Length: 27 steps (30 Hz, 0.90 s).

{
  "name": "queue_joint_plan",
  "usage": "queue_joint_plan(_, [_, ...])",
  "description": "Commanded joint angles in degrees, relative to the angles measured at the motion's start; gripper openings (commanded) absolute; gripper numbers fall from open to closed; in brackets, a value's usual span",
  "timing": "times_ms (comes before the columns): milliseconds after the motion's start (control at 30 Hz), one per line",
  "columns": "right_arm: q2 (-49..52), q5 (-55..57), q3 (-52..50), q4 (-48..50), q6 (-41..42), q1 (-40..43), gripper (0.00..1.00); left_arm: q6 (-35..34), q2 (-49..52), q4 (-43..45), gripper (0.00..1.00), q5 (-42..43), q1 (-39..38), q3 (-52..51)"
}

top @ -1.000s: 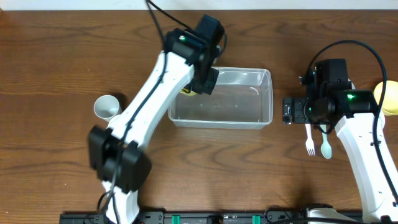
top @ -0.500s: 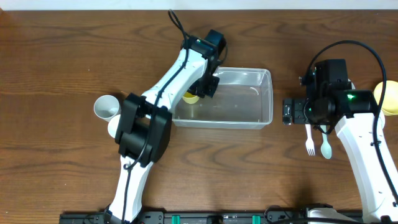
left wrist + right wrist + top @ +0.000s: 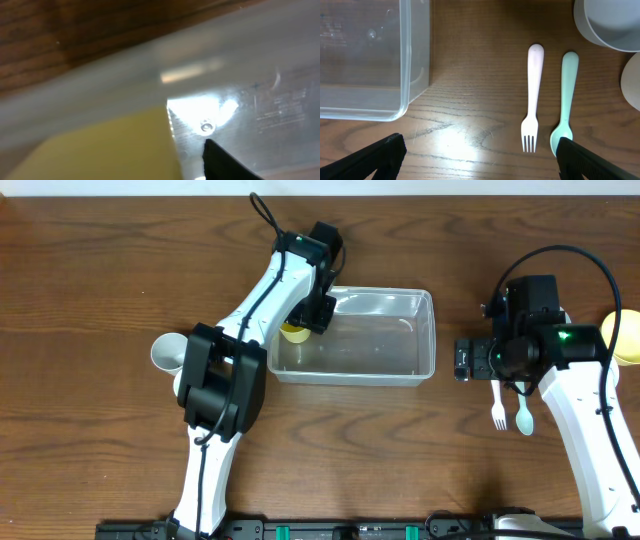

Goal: Pack container
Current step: 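Carry the yellow cup with the left gripper into the container, then return the left gripper and grasp the light grey cup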

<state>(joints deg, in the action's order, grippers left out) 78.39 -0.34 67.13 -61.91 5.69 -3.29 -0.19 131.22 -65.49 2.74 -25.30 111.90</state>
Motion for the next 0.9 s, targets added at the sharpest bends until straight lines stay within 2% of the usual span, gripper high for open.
queue_joint_plan(0, [0.26,0.57,1.09,-0.28,0.46,0.33,0.98,1.51,-2.89,-0.66,0.59,-0.68,-0.85,2.95])
queue_joint_plan(100, [0.26,0.57,1.07,-0.57,0.44,0.33,0.98,1.68,-7.15,-1.38,0.61,-1.36,-0.87,3.89])
queue_joint_plan(233, [0.26,0.57,1.05,-0.52,0.22,0.33,0.98,1.55,-15.56,-3.21,0.62,-6.51,-0.33,3.91])
queue_joint_plan(367, [0.26,0.59,1.05,-0.50,-0.20,0.35,0.98,-1.05,-24.00,-7.87,0.69,-11.26,2.25,3.91])
queue_joint_plan(500, [0.26,0.57,1.05,-0.50,-0.20,0.33,0.98,-4.85,-29.16,-12.41,0.69,-11.34,9.29,3.82])
queue_joint_plan(633, [0.28,0.57,1.05,-0.50,-0.20,0.33,0.99,-11.76,-29.29,-15.85,0.69,-10.71,19.08,3.02])
queue_joint_plan(733, [0.28,0.55,1.05,-0.55,-0.20,0.35,0.99,-14.82,-28.59,-15.10,0.70,-7.28,25.07,-0.33])
queue_joint_plan(867, [0.28,0.55,1.05,-0.48,-0.17,0.33,0.99,-15.04,-28.22,-10.12,0.69,-1.60,30.14,-8.48])
